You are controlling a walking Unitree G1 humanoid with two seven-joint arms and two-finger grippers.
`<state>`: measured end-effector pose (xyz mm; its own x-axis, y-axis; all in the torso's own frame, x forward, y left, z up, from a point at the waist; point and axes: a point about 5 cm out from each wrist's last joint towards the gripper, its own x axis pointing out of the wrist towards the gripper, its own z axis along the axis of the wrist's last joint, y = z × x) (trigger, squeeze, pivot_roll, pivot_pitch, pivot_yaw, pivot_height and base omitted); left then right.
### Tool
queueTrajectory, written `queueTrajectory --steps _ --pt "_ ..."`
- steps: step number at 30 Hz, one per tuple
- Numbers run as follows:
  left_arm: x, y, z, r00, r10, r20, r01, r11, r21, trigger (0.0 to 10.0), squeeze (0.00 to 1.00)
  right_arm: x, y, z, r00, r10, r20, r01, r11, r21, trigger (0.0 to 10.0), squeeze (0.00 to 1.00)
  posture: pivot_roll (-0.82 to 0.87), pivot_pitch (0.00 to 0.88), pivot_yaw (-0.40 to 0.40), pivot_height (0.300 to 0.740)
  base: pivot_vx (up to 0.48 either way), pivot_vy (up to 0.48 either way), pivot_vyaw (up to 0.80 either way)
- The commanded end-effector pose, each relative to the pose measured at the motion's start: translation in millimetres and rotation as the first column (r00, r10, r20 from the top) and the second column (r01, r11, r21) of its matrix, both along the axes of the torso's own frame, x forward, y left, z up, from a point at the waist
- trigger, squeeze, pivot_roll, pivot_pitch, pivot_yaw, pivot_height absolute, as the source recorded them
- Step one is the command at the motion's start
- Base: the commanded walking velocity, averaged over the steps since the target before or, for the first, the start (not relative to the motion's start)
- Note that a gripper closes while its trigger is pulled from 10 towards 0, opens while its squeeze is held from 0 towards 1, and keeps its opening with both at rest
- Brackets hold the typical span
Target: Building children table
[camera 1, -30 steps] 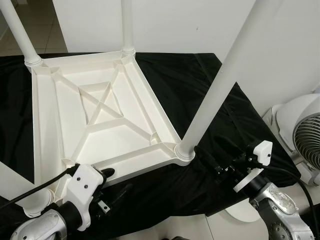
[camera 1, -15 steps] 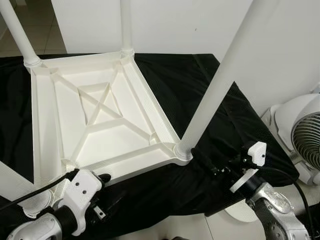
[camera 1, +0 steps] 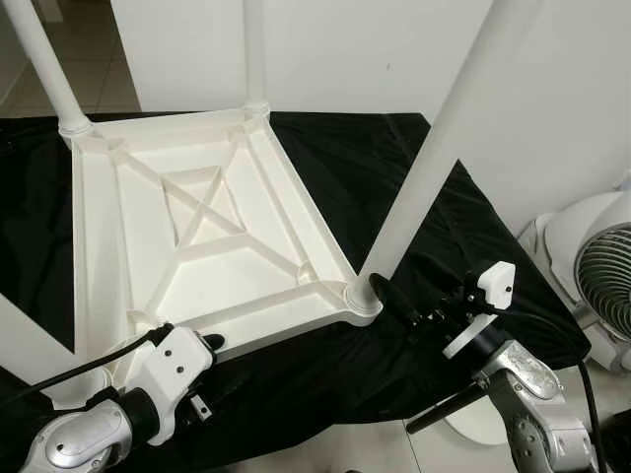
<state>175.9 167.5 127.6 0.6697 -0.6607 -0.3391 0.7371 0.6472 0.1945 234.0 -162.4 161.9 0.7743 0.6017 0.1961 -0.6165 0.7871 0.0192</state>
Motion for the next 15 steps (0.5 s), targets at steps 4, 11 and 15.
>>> queueTrajectory --steps 4,11,15 --pt "6.7 8.3 -13.3 0.999 0.038 -0.01 -0.037 0.997 0.065 10.0 0.0 4.2 1.2 2.1 1.0 0.001 0.017 -0.001 1.0 -0.01 10.0 0.0 0.12 0.071 -0.077 0.74 0.0 0.0 0.0" --pt "32.3 31.0 -10.6 0.989 0.115 0.094 -0.129 0.98 0.151 10.0 0.0 11.4 5.6 7.8 0.999 0.005 0.042 -0.005 1.0 0.0 10.0 0.0 0.11 0.077 -0.083 0.74 0.0 0.0 0.0" --pt "40.1 40.2 -4.5 0.985 0.114 0.129 -0.136 0.975 0.173 10.0 0.0 12.9 5.4 7.9 0.999 0.006 0.047 -0.006 1.0 0.001 10.0 0.0 0.12 0.075 -0.092 0.74 0.0 0.0 0.0"
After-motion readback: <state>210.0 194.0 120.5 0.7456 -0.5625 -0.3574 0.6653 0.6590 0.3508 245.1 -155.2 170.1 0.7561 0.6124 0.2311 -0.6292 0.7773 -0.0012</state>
